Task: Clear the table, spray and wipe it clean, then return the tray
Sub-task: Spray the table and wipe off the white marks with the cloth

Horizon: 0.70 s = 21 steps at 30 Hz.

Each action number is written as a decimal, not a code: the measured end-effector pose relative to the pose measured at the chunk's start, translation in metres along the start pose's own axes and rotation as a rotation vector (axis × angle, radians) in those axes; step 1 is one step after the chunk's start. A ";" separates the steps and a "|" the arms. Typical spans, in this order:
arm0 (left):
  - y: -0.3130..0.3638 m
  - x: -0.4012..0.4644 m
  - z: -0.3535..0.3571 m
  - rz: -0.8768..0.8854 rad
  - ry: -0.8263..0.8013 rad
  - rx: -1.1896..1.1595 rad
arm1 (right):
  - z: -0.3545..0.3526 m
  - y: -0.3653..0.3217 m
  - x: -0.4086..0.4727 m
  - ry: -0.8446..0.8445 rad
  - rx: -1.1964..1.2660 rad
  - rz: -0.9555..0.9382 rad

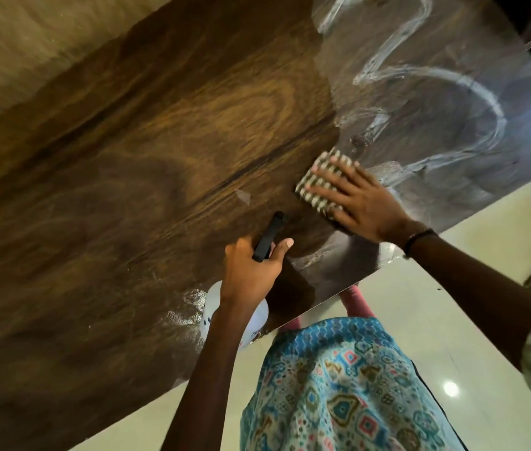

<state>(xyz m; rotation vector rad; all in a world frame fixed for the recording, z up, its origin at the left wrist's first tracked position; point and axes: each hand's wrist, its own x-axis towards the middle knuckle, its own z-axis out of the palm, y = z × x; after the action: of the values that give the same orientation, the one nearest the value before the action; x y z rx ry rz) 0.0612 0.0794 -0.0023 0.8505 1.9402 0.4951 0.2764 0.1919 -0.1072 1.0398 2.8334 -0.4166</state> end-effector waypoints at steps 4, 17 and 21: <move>-0.005 -0.006 0.005 0.005 0.043 -0.039 | -0.013 -0.001 0.051 0.077 0.082 0.311; -0.024 -0.016 0.026 0.023 0.063 -0.006 | 0.009 -0.020 -0.040 0.037 0.070 -0.012; -0.032 -0.026 0.040 0.057 0.007 0.059 | -0.002 0.001 0.002 0.114 0.142 0.295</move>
<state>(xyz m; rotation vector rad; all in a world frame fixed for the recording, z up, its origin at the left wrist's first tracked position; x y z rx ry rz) 0.0934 0.0388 -0.0269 0.9450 1.9491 0.4773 0.2758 0.1946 -0.1058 1.5280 2.7127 -0.5499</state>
